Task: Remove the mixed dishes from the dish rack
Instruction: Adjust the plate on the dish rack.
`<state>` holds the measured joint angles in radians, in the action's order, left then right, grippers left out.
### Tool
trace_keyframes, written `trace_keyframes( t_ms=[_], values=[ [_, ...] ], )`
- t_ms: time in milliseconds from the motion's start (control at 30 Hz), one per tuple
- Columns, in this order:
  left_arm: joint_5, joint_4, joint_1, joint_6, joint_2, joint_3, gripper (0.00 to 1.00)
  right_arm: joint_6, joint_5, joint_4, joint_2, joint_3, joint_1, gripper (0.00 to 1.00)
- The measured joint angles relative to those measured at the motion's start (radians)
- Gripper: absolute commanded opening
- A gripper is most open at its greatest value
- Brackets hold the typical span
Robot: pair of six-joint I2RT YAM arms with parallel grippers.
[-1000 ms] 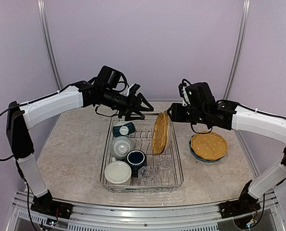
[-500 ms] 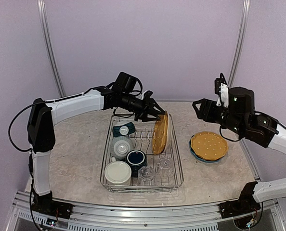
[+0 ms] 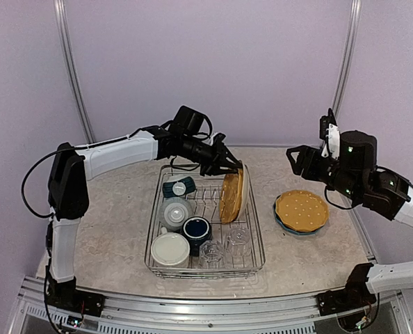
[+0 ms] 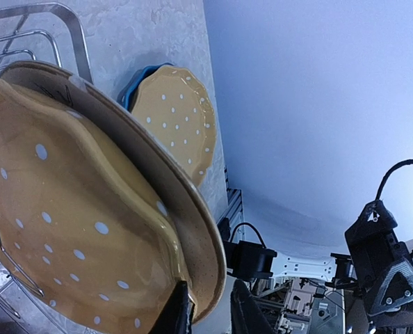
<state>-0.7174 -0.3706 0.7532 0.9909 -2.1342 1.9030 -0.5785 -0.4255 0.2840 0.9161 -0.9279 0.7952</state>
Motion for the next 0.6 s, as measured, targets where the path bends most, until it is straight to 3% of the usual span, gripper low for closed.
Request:
trace_keyframes(
  t_ms=[300, 600],
  values=[
    [0.101, -0.076, 0.02, -0.06, 0.0, 0.002, 0.21, -0.017, -0.005, 0.008, -0.017, 0.017, 0.0, 0.67],
    [0.093, -0.079, 0.023, -0.068, -0.008, 0.02, 0.18, -0.024, 0.003, 0.008, 0.003, 0.018, 0.0, 0.67]
  ],
)
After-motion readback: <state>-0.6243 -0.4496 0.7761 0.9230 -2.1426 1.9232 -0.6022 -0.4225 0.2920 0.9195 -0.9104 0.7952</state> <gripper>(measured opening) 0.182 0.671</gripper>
